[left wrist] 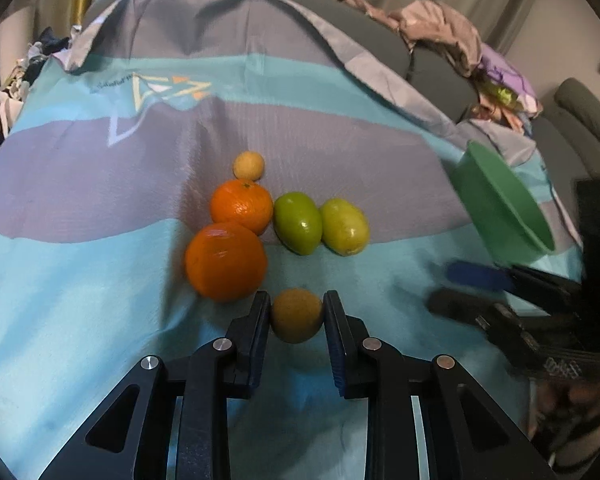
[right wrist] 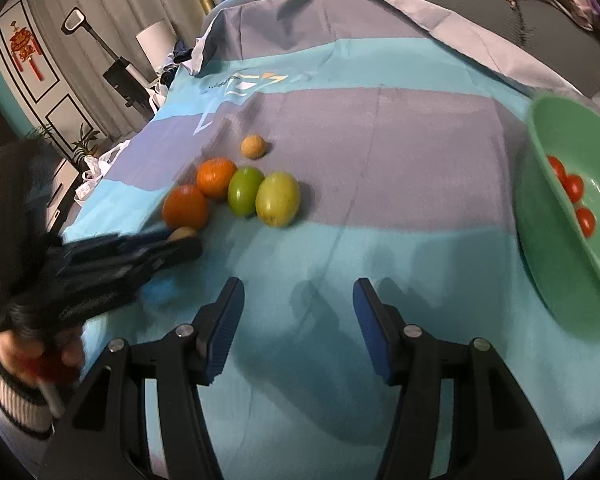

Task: Organize fruits
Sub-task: 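Grasp a small brown round fruit with the left tool while the right tool grasps a yellow-green pear, then carry both fruits over the green bowl and open both tools to drop them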

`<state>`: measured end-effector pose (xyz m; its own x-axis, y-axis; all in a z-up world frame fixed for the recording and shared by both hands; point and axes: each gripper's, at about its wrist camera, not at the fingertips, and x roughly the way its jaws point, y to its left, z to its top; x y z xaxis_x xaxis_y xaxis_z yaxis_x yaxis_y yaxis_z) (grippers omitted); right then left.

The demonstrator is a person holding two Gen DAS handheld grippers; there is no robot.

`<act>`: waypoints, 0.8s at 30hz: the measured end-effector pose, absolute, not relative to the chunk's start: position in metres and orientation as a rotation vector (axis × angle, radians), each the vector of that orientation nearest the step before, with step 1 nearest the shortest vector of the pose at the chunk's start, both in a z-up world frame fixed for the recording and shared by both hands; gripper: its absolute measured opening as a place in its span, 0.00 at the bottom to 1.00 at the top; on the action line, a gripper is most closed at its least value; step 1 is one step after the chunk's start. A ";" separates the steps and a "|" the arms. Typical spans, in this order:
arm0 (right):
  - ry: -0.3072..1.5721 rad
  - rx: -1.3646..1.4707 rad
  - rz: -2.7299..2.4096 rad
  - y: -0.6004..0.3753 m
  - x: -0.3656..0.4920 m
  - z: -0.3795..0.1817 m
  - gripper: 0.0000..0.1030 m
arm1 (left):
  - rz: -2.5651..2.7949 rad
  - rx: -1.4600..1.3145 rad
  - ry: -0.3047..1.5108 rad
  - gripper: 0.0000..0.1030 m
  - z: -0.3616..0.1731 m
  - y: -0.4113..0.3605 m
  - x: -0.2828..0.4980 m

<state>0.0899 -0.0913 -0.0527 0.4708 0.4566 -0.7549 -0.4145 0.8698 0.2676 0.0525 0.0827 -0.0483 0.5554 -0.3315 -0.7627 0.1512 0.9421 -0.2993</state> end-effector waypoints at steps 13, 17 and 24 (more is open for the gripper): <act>1.010 -0.025 0.514 -0.042 0.152 -0.068 0.48 | -0.294 -0.266 0.910 0.26 -0.042 0.103 0.036; 1.019 -0.025 0.537 -0.036 0.156 -0.070 0.39 | -0.299 -0.278 0.907 0.26 -0.044 0.106 0.036; 1.013 -0.019 0.548 -0.037 0.146 -0.070 0.34 | -0.306 -0.283 0.900 0.26 -0.040 0.105 0.031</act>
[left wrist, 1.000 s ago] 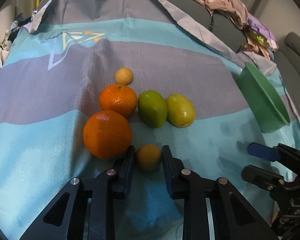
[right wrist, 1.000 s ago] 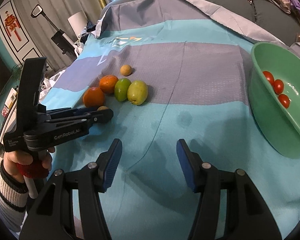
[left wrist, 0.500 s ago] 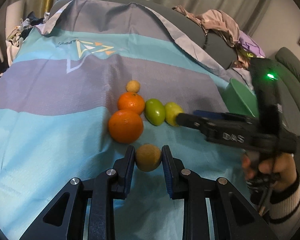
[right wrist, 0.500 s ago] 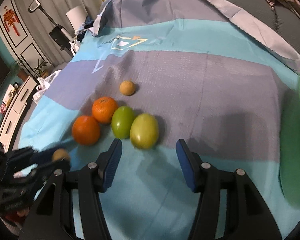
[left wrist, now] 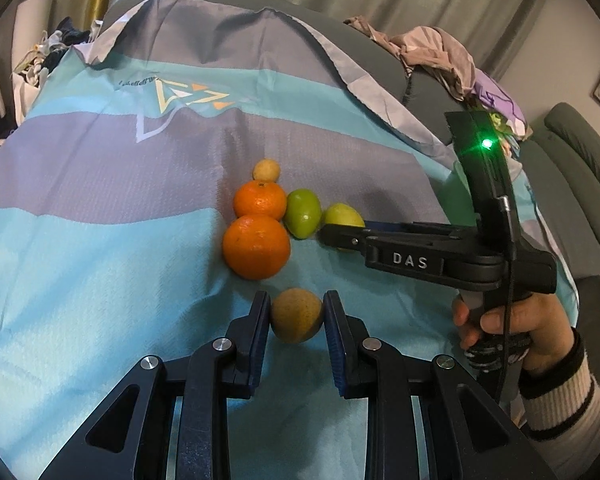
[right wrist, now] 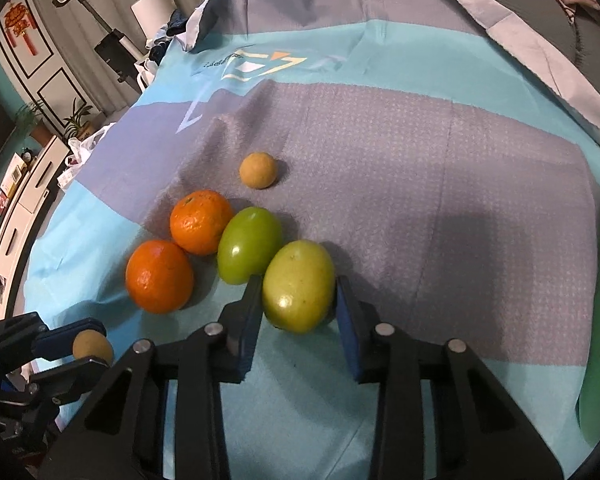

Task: Organize fruits
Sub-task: 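Carry both fruits over the green bowl and open both tools to drop them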

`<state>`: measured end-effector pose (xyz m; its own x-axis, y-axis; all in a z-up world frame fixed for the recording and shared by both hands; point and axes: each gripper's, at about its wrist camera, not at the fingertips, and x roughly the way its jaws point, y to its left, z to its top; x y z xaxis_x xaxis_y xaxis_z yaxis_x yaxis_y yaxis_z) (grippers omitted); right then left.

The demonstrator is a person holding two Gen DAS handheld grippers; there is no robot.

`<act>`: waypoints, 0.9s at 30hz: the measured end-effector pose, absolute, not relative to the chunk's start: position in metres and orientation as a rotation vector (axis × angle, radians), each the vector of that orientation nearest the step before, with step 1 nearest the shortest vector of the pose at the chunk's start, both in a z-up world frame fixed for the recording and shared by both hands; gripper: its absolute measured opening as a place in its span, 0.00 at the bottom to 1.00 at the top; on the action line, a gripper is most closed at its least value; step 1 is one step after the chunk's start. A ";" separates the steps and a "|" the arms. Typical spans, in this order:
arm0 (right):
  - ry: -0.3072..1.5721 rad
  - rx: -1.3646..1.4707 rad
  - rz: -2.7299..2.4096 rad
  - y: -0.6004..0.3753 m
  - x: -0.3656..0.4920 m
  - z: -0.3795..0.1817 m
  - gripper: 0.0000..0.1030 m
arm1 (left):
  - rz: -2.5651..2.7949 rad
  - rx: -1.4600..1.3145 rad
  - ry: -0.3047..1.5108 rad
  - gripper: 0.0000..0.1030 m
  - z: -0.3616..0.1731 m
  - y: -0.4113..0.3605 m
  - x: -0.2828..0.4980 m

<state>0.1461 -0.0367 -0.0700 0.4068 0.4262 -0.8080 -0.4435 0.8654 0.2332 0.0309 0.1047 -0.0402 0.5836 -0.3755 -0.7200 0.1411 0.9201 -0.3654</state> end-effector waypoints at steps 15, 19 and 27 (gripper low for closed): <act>0.927 0.114 0.558 -0.096 0.063 -0.040 0.35 | -0.315 -0.210 0.879 0.26 -0.020 0.080 0.003; 0.900 0.136 0.556 -0.109 0.043 -0.031 0.35 | -0.312 -0.178 0.866 0.26 -0.012 0.071 -0.006; 0.840 0.163 0.532 -0.129 0.020 -0.016 0.35 | -0.321 -0.143 0.850 0.26 0.000 0.057 -0.017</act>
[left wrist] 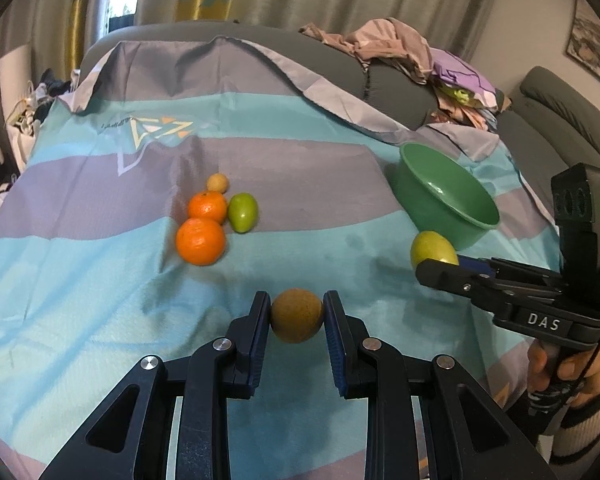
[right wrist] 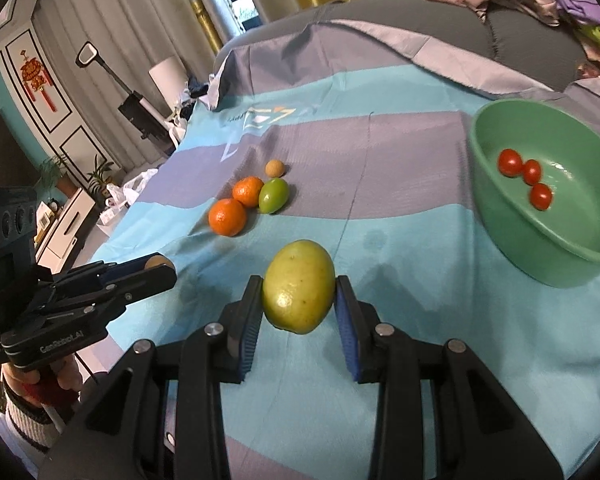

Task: Organize fruits
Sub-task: 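Carry both fruits over the green bowl and open both tools to drop them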

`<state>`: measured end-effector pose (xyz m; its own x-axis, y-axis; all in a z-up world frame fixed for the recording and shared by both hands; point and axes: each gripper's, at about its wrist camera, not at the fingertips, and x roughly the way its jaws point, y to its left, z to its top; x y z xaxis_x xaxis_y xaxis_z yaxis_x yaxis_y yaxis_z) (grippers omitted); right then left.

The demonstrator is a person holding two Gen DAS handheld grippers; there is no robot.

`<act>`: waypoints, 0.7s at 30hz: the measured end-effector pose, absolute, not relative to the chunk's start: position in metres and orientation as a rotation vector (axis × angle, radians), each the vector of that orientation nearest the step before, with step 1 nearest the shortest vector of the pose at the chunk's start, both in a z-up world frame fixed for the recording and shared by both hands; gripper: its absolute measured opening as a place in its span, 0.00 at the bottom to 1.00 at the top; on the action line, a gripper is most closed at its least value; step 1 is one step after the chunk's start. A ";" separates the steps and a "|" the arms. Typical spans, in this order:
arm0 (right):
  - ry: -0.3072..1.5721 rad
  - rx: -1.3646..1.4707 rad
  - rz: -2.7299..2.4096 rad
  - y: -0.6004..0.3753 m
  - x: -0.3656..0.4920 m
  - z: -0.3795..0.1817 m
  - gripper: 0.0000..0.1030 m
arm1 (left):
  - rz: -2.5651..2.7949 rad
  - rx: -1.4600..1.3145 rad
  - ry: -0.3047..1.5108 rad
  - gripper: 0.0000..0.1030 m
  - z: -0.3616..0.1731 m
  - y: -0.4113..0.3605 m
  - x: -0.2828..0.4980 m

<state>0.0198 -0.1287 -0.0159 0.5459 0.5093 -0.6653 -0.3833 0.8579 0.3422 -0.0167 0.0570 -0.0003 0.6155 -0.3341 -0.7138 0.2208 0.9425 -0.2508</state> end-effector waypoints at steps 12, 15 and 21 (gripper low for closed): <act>0.757 0.203 0.481 -0.166 0.003 0.003 0.35 | -0.339 -0.101 0.813 0.26 0.016 0.035 -0.023; 0.738 0.214 0.462 -0.178 0.002 0.007 0.35 | -0.360 -0.106 0.794 0.26 0.022 0.032 -0.021; 0.693 0.246 0.401 -0.208 0.005 0.012 0.35 | -0.382 -0.092 0.772 0.26 0.032 0.019 -0.010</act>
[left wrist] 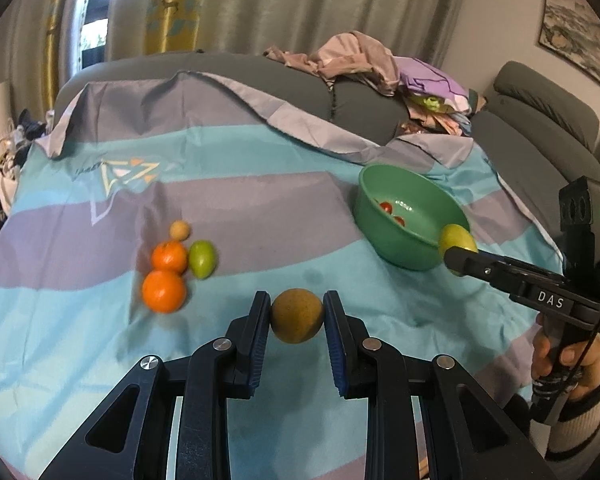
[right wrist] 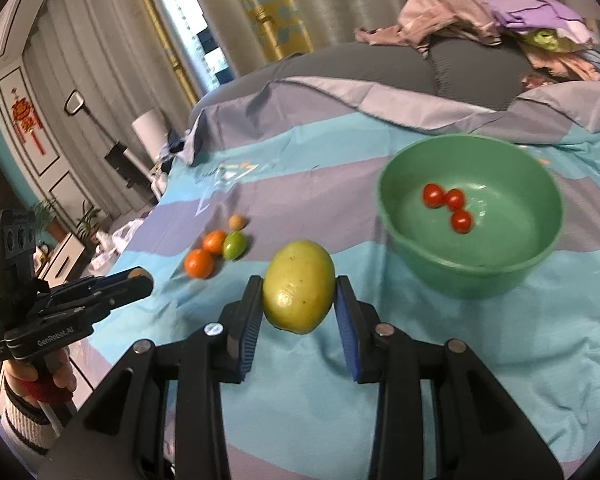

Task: Organize fruits
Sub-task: 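Carry both fruits over the green bowl and open both tools to drop them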

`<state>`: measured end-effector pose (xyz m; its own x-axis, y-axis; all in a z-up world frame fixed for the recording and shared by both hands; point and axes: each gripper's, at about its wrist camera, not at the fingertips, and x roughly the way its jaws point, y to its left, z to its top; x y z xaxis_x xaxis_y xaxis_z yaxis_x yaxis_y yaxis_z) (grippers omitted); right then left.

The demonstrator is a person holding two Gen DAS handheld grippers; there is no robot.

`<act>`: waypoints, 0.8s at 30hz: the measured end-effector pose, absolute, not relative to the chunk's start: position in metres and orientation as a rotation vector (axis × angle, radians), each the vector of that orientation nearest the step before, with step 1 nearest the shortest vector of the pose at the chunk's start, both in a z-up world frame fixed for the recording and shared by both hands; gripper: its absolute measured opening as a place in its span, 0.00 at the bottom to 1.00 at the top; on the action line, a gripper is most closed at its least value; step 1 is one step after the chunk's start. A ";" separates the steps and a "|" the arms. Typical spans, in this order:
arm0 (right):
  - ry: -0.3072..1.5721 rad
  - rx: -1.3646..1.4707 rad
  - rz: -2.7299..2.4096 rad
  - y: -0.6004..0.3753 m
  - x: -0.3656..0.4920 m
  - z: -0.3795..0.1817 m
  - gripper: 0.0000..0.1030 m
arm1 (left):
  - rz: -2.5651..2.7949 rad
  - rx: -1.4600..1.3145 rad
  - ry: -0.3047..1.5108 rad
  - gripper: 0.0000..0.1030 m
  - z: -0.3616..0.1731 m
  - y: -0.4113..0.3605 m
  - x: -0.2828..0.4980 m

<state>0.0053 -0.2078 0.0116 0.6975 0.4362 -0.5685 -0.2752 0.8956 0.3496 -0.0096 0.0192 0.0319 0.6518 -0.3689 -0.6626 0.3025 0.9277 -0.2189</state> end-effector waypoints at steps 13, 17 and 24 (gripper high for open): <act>0.634 0.281 0.253 -0.269 0.023 0.009 0.35 | -0.529 -0.034 0.729 0.26 0.043 -0.054 0.040; 0.625 0.303 0.222 -0.286 0.031 0.005 0.35 | -0.564 -0.025 0.727 0.26 0.041 -0.073 0.057; 0.625 0.323 0.180 -0.306 0.045 -0.002 0.35 | -0.613 0.039 0.741 0.26 0.034 -0.118 0.082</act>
